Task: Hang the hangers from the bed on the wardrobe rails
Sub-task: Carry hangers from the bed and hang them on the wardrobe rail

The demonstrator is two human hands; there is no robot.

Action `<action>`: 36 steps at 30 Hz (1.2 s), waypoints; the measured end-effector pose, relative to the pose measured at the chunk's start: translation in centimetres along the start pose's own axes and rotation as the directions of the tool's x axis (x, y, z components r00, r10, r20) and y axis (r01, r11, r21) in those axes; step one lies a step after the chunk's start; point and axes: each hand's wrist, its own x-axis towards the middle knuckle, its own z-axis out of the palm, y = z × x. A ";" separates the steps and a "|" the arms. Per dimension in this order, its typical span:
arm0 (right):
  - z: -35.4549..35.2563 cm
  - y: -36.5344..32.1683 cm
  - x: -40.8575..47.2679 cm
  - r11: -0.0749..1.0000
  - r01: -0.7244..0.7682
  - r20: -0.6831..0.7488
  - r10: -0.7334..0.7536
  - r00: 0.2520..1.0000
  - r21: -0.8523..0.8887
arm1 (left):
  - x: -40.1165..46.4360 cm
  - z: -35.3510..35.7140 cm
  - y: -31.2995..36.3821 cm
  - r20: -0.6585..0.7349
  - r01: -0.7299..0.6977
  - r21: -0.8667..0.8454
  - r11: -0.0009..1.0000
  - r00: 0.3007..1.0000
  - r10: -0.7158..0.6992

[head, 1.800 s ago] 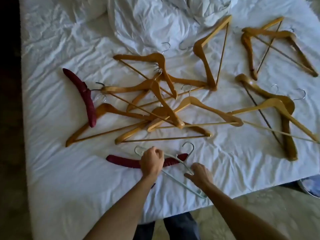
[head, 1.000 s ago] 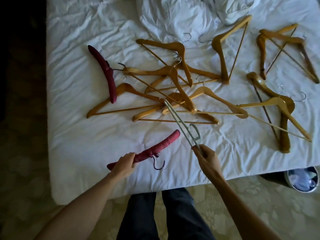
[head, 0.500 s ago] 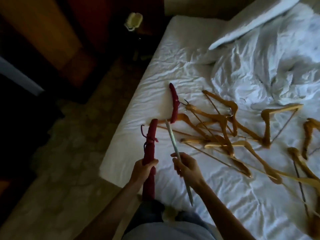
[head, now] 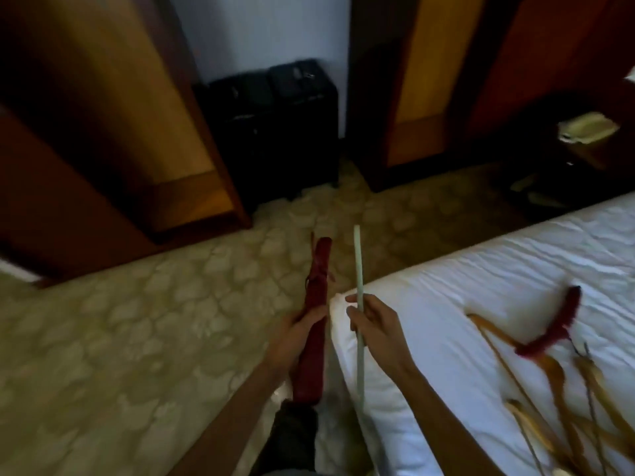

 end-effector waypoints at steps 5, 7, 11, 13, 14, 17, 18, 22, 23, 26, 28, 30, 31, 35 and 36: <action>10.6 -5.1 7.9 0.998 0.058 0.203 -0.050 0.978 -0.033 | 3.5 -10.6 4.5 -0.137 -0.102 -0.141 0.985 0.987 0.083; 15.5 -7.6 11.3 0.996 0.071 0.269 -0.053 0.962 -0.060 | 5.6 -15.4 6.6 -0.166 -0.131 -0.161 0.978 0.981 0.104; 24.6 -12.4 17.0 0.991 0.114 0.335 -0.085 0.938 -0.069 | 9.7 -24.5 11.1 -0.214 -0.180 -0.155 0.971 0.966 0.145; 28.6 -14.7 19.7 0.989 0.133 0.357 -0.104 0.928 -0.059 | 11.5 -28.3 13.7 -0.227 -0.220 -0.149 0.964 0.956 0.183; 30.5 -15.8 21.1 0.988 0.143 0.365 -0.114 0.924 -0.054 | 12.4 -30.1 15.1 -0.229 -0.229 -0.144 0.963 0.954 0.193; 35.3 -18.8 25.4 0.981 0.179 0.381 -0.139 0.914 -0.073 | 15.2 -34.7 18.9 -0.220 -0.235 -0.114 0.965 0.954 0.206; 36.4 -19.7 26.7 0.978 0.195 0.386 -0.152 0.910 -0.074 | 15.9 -35.7 20.2 -0.221 -0.237 -0.114 0.965 0.953 0.208; 40.9 -23.4 34.0 0.964 0.257 0.379 -0.214 0.900 -0.066 | 20.9 -40.6 26.0 -0.230 -0.236 -0.116 0.965 0.951 0.205; 41.8 -24.3 35.7 0.961 0.270 0.376 -0.227 0.898 -0.065 | 22.3 -41.6 27.4 -0.234 -0.239 -0.109 0.965 0.950 0.209; 44.5 -26.9 42.1 0.956 0.291 0.365 -0.261 0.894 -0.030 | 26.8 -44.5 32.7 -0.261 -0.261 -0.101 0.960 0.938 0.227; 46.2 -28.7 46.8 0.953 0.303 0.361 -0.275 0.891 -0.021 | 30.1 -46.4 36.9 -0.265 -0.276 -0.077 0.958 0.932 0.248; 47.9 -31.3 51.8 0.949 0.316 0.365 -0.296 0.883 0.004 | 33.4 -48.5 41.8 -0.266 -0.302 -0.033 0.953 0.922 0.282; 48.8 -32.8 54.4 0.945 0.327 0.366 -0.309 0.878 0.012 | 35.1 -49.5 44.4 -0.263 -0.317 -0.011 0.948 0.916 0.303; 52.0 -40.1 63.8 0.921 0.389 0.372 -0.373 0.850 0.035 | 39.6 -53.1 55.3 -0.254 -0.378 0.053 0.924 0.890 0.378; 52.7 -42.2 66.0 0.911 0.411 0.369 -0.396 0.841 0.040 | 40.4 -53.8 58.1 -0.260 -0.392 0.058 0.918 0.882 0.393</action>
